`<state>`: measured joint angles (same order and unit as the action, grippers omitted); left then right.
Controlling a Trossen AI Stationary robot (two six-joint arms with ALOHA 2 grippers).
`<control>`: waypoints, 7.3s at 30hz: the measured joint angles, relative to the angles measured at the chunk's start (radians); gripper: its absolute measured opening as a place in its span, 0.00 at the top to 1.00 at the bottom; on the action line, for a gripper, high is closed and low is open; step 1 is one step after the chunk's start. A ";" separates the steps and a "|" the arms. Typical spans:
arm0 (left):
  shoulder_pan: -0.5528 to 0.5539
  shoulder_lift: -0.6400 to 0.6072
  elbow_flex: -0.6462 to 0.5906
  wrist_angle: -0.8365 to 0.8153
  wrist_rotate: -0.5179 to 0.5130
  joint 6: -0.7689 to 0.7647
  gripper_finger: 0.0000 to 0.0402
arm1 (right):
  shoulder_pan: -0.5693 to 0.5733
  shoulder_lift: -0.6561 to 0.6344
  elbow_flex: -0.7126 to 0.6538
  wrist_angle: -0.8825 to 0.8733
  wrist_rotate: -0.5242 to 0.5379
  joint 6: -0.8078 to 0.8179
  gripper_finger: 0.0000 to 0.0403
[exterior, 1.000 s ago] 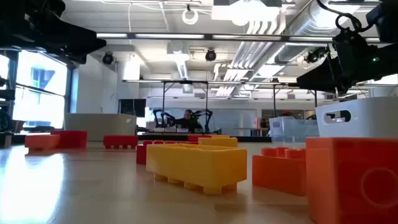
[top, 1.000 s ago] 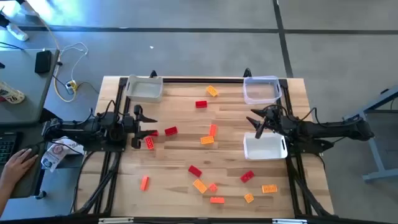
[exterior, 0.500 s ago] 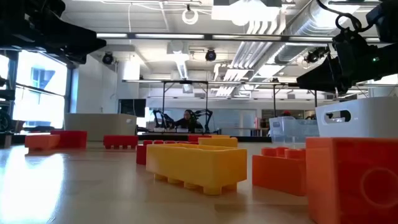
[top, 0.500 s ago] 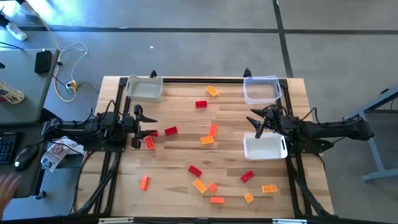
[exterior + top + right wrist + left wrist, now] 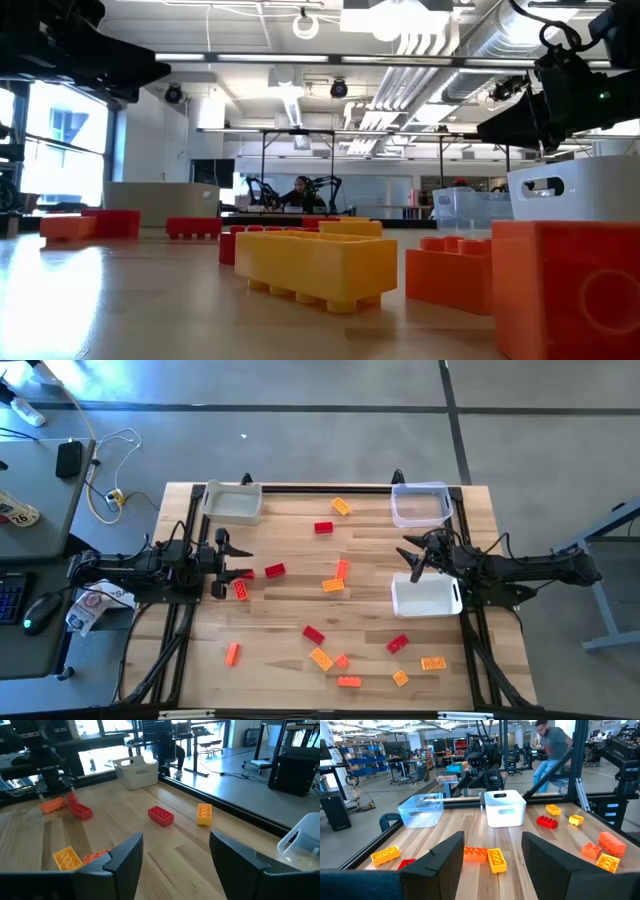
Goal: Sort & place blocks by color
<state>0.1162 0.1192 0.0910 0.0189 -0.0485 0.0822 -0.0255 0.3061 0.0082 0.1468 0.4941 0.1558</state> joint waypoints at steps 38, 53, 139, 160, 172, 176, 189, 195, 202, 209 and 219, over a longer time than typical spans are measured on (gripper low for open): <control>0.000 0.000 0.000 0.000 0.000 0.000 0.54 | 0.000 0.000 0.000 0.000 0.000 0.000 0.47; 0.000 0.000 0.000 0.000 0.000 0.000 0.54 | 0.000 0.000 0.000 0.000 0.000 0.000 0.47; 0.000 0.000 0.000 0.052 -0.095 -0.027 0.54 | -0.001 0.816 0.840 -0.197 -0.275 -0.294 0.44; 0.000 0.000 0.000 -0.025 -0.098 -0.149 0.54 | 0.000 1.244 0.878 -0.114 -0.477 -0.296 0.42; 0.000 0.000 0.000 -0.054 -0.114 -0.161 0.54 | 0.004 1.402 0.878 0.023 -0.574 -0.296 0.42; 0.000 0.000 0.000 -0.054 -0.124 -0.159 0.54 | 0.017 1.447 0.878 0.068 -0.580 -0.309 0.42; 0.000 0.000 0.000 -0.061 -0.124 -0.159 0.54 | 0.040 1.537 0.878 0.090 -0.528 -0.314 0.42; 0.000 0.000 0.000 -0.061 -0.124 -0.159 0.54 | 0.040 1.561 0.878 0.087 -0.504 -0.317 0.42; 0.000 0.000 0.000 -0.062 -0.123 -0.159 0.54 | 0.041 1.569 0.878 0.070 -0.492 -0.314 0.43; 0.000 0.000 0.000 -0.086 -0.123 -0.158 0.54 | 0.041 1.569 0.878 0.038 -0.486 -0.286 0.48; 0.000 0.000 0.000 -0.086 -0.123 -0.159 0.54 | 0.039 1.568 0.878 0.037 -0.486 -0.197 0.72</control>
<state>0.1162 0.1196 0.0910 -0.0673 -0.1719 -0.0769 0.0135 1.8740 0.8864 0.1834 0.0084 -0.0411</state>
